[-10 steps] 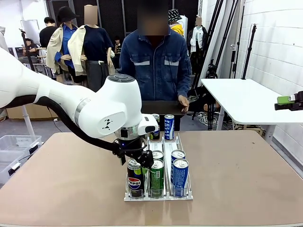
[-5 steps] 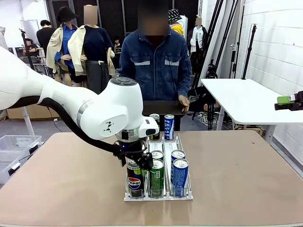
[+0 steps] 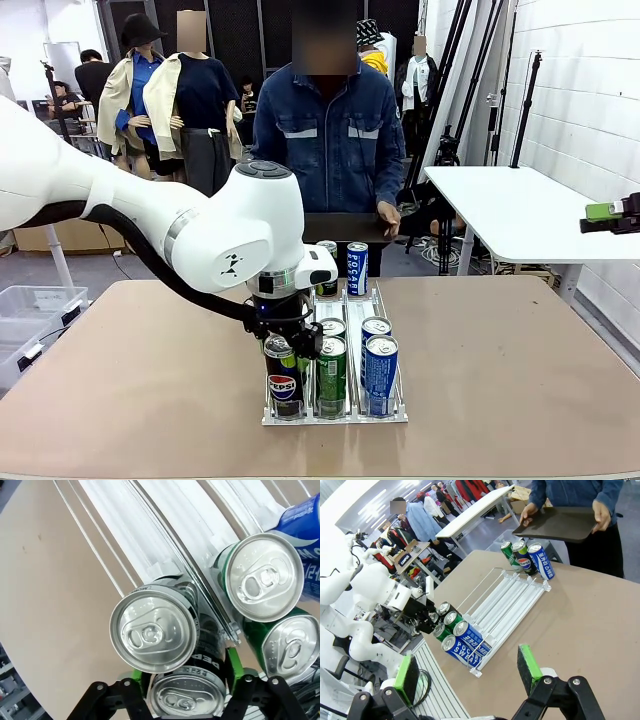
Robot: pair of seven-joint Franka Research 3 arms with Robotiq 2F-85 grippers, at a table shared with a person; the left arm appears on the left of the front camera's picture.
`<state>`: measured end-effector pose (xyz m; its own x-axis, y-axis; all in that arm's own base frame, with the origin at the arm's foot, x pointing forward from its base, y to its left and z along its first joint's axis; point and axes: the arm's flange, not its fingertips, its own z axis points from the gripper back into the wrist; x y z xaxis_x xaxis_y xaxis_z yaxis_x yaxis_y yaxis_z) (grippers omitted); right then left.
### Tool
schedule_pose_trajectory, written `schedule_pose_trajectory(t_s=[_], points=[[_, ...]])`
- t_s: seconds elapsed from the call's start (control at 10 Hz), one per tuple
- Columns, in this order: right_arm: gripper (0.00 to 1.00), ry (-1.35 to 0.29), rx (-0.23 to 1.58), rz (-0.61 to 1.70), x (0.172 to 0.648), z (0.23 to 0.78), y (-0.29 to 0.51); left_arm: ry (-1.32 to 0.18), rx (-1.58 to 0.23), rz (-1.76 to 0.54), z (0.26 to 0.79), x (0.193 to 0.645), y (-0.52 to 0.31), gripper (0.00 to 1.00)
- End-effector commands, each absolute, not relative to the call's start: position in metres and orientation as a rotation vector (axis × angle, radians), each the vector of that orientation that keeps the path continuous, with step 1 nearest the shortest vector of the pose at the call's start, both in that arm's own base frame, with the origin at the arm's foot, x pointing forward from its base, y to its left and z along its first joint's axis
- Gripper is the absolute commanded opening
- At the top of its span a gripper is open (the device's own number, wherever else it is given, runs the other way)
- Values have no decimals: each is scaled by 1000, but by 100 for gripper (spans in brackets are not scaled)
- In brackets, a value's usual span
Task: Retrieve and hand over the desired beverage to the person.
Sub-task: Pick up a can of the same type that the person held from the Automatic Can Dispenser.
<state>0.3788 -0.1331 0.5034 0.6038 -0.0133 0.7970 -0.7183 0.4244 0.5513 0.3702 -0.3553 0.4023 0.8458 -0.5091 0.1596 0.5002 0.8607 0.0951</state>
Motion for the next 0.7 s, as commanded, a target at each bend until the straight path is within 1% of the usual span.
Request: schedule_pose_trajectory(t_s=[0.0, 0.2, 0.4, 0.5, 0.6], points=[[100, -830, 1061, 514, 379, 504, -132, -164, 72, -542, 398, 374, -356, 61], [100, -830, 1061, 514, 379, 504, -132, -151, 73, -547, 398, 375, -356, 41], [100, -830, 1061, 514, 379, 504, -132, -144, 74, -551, 397, 375, -356, 19], [100, -830, 1061, 514, 379, 504, -132, -123, 53, -560, 397, 374, -356, 19], [100, -830, 1061, 514, 379, 504, -132, -180, 47, -541, 404, 369, -360, 19]])
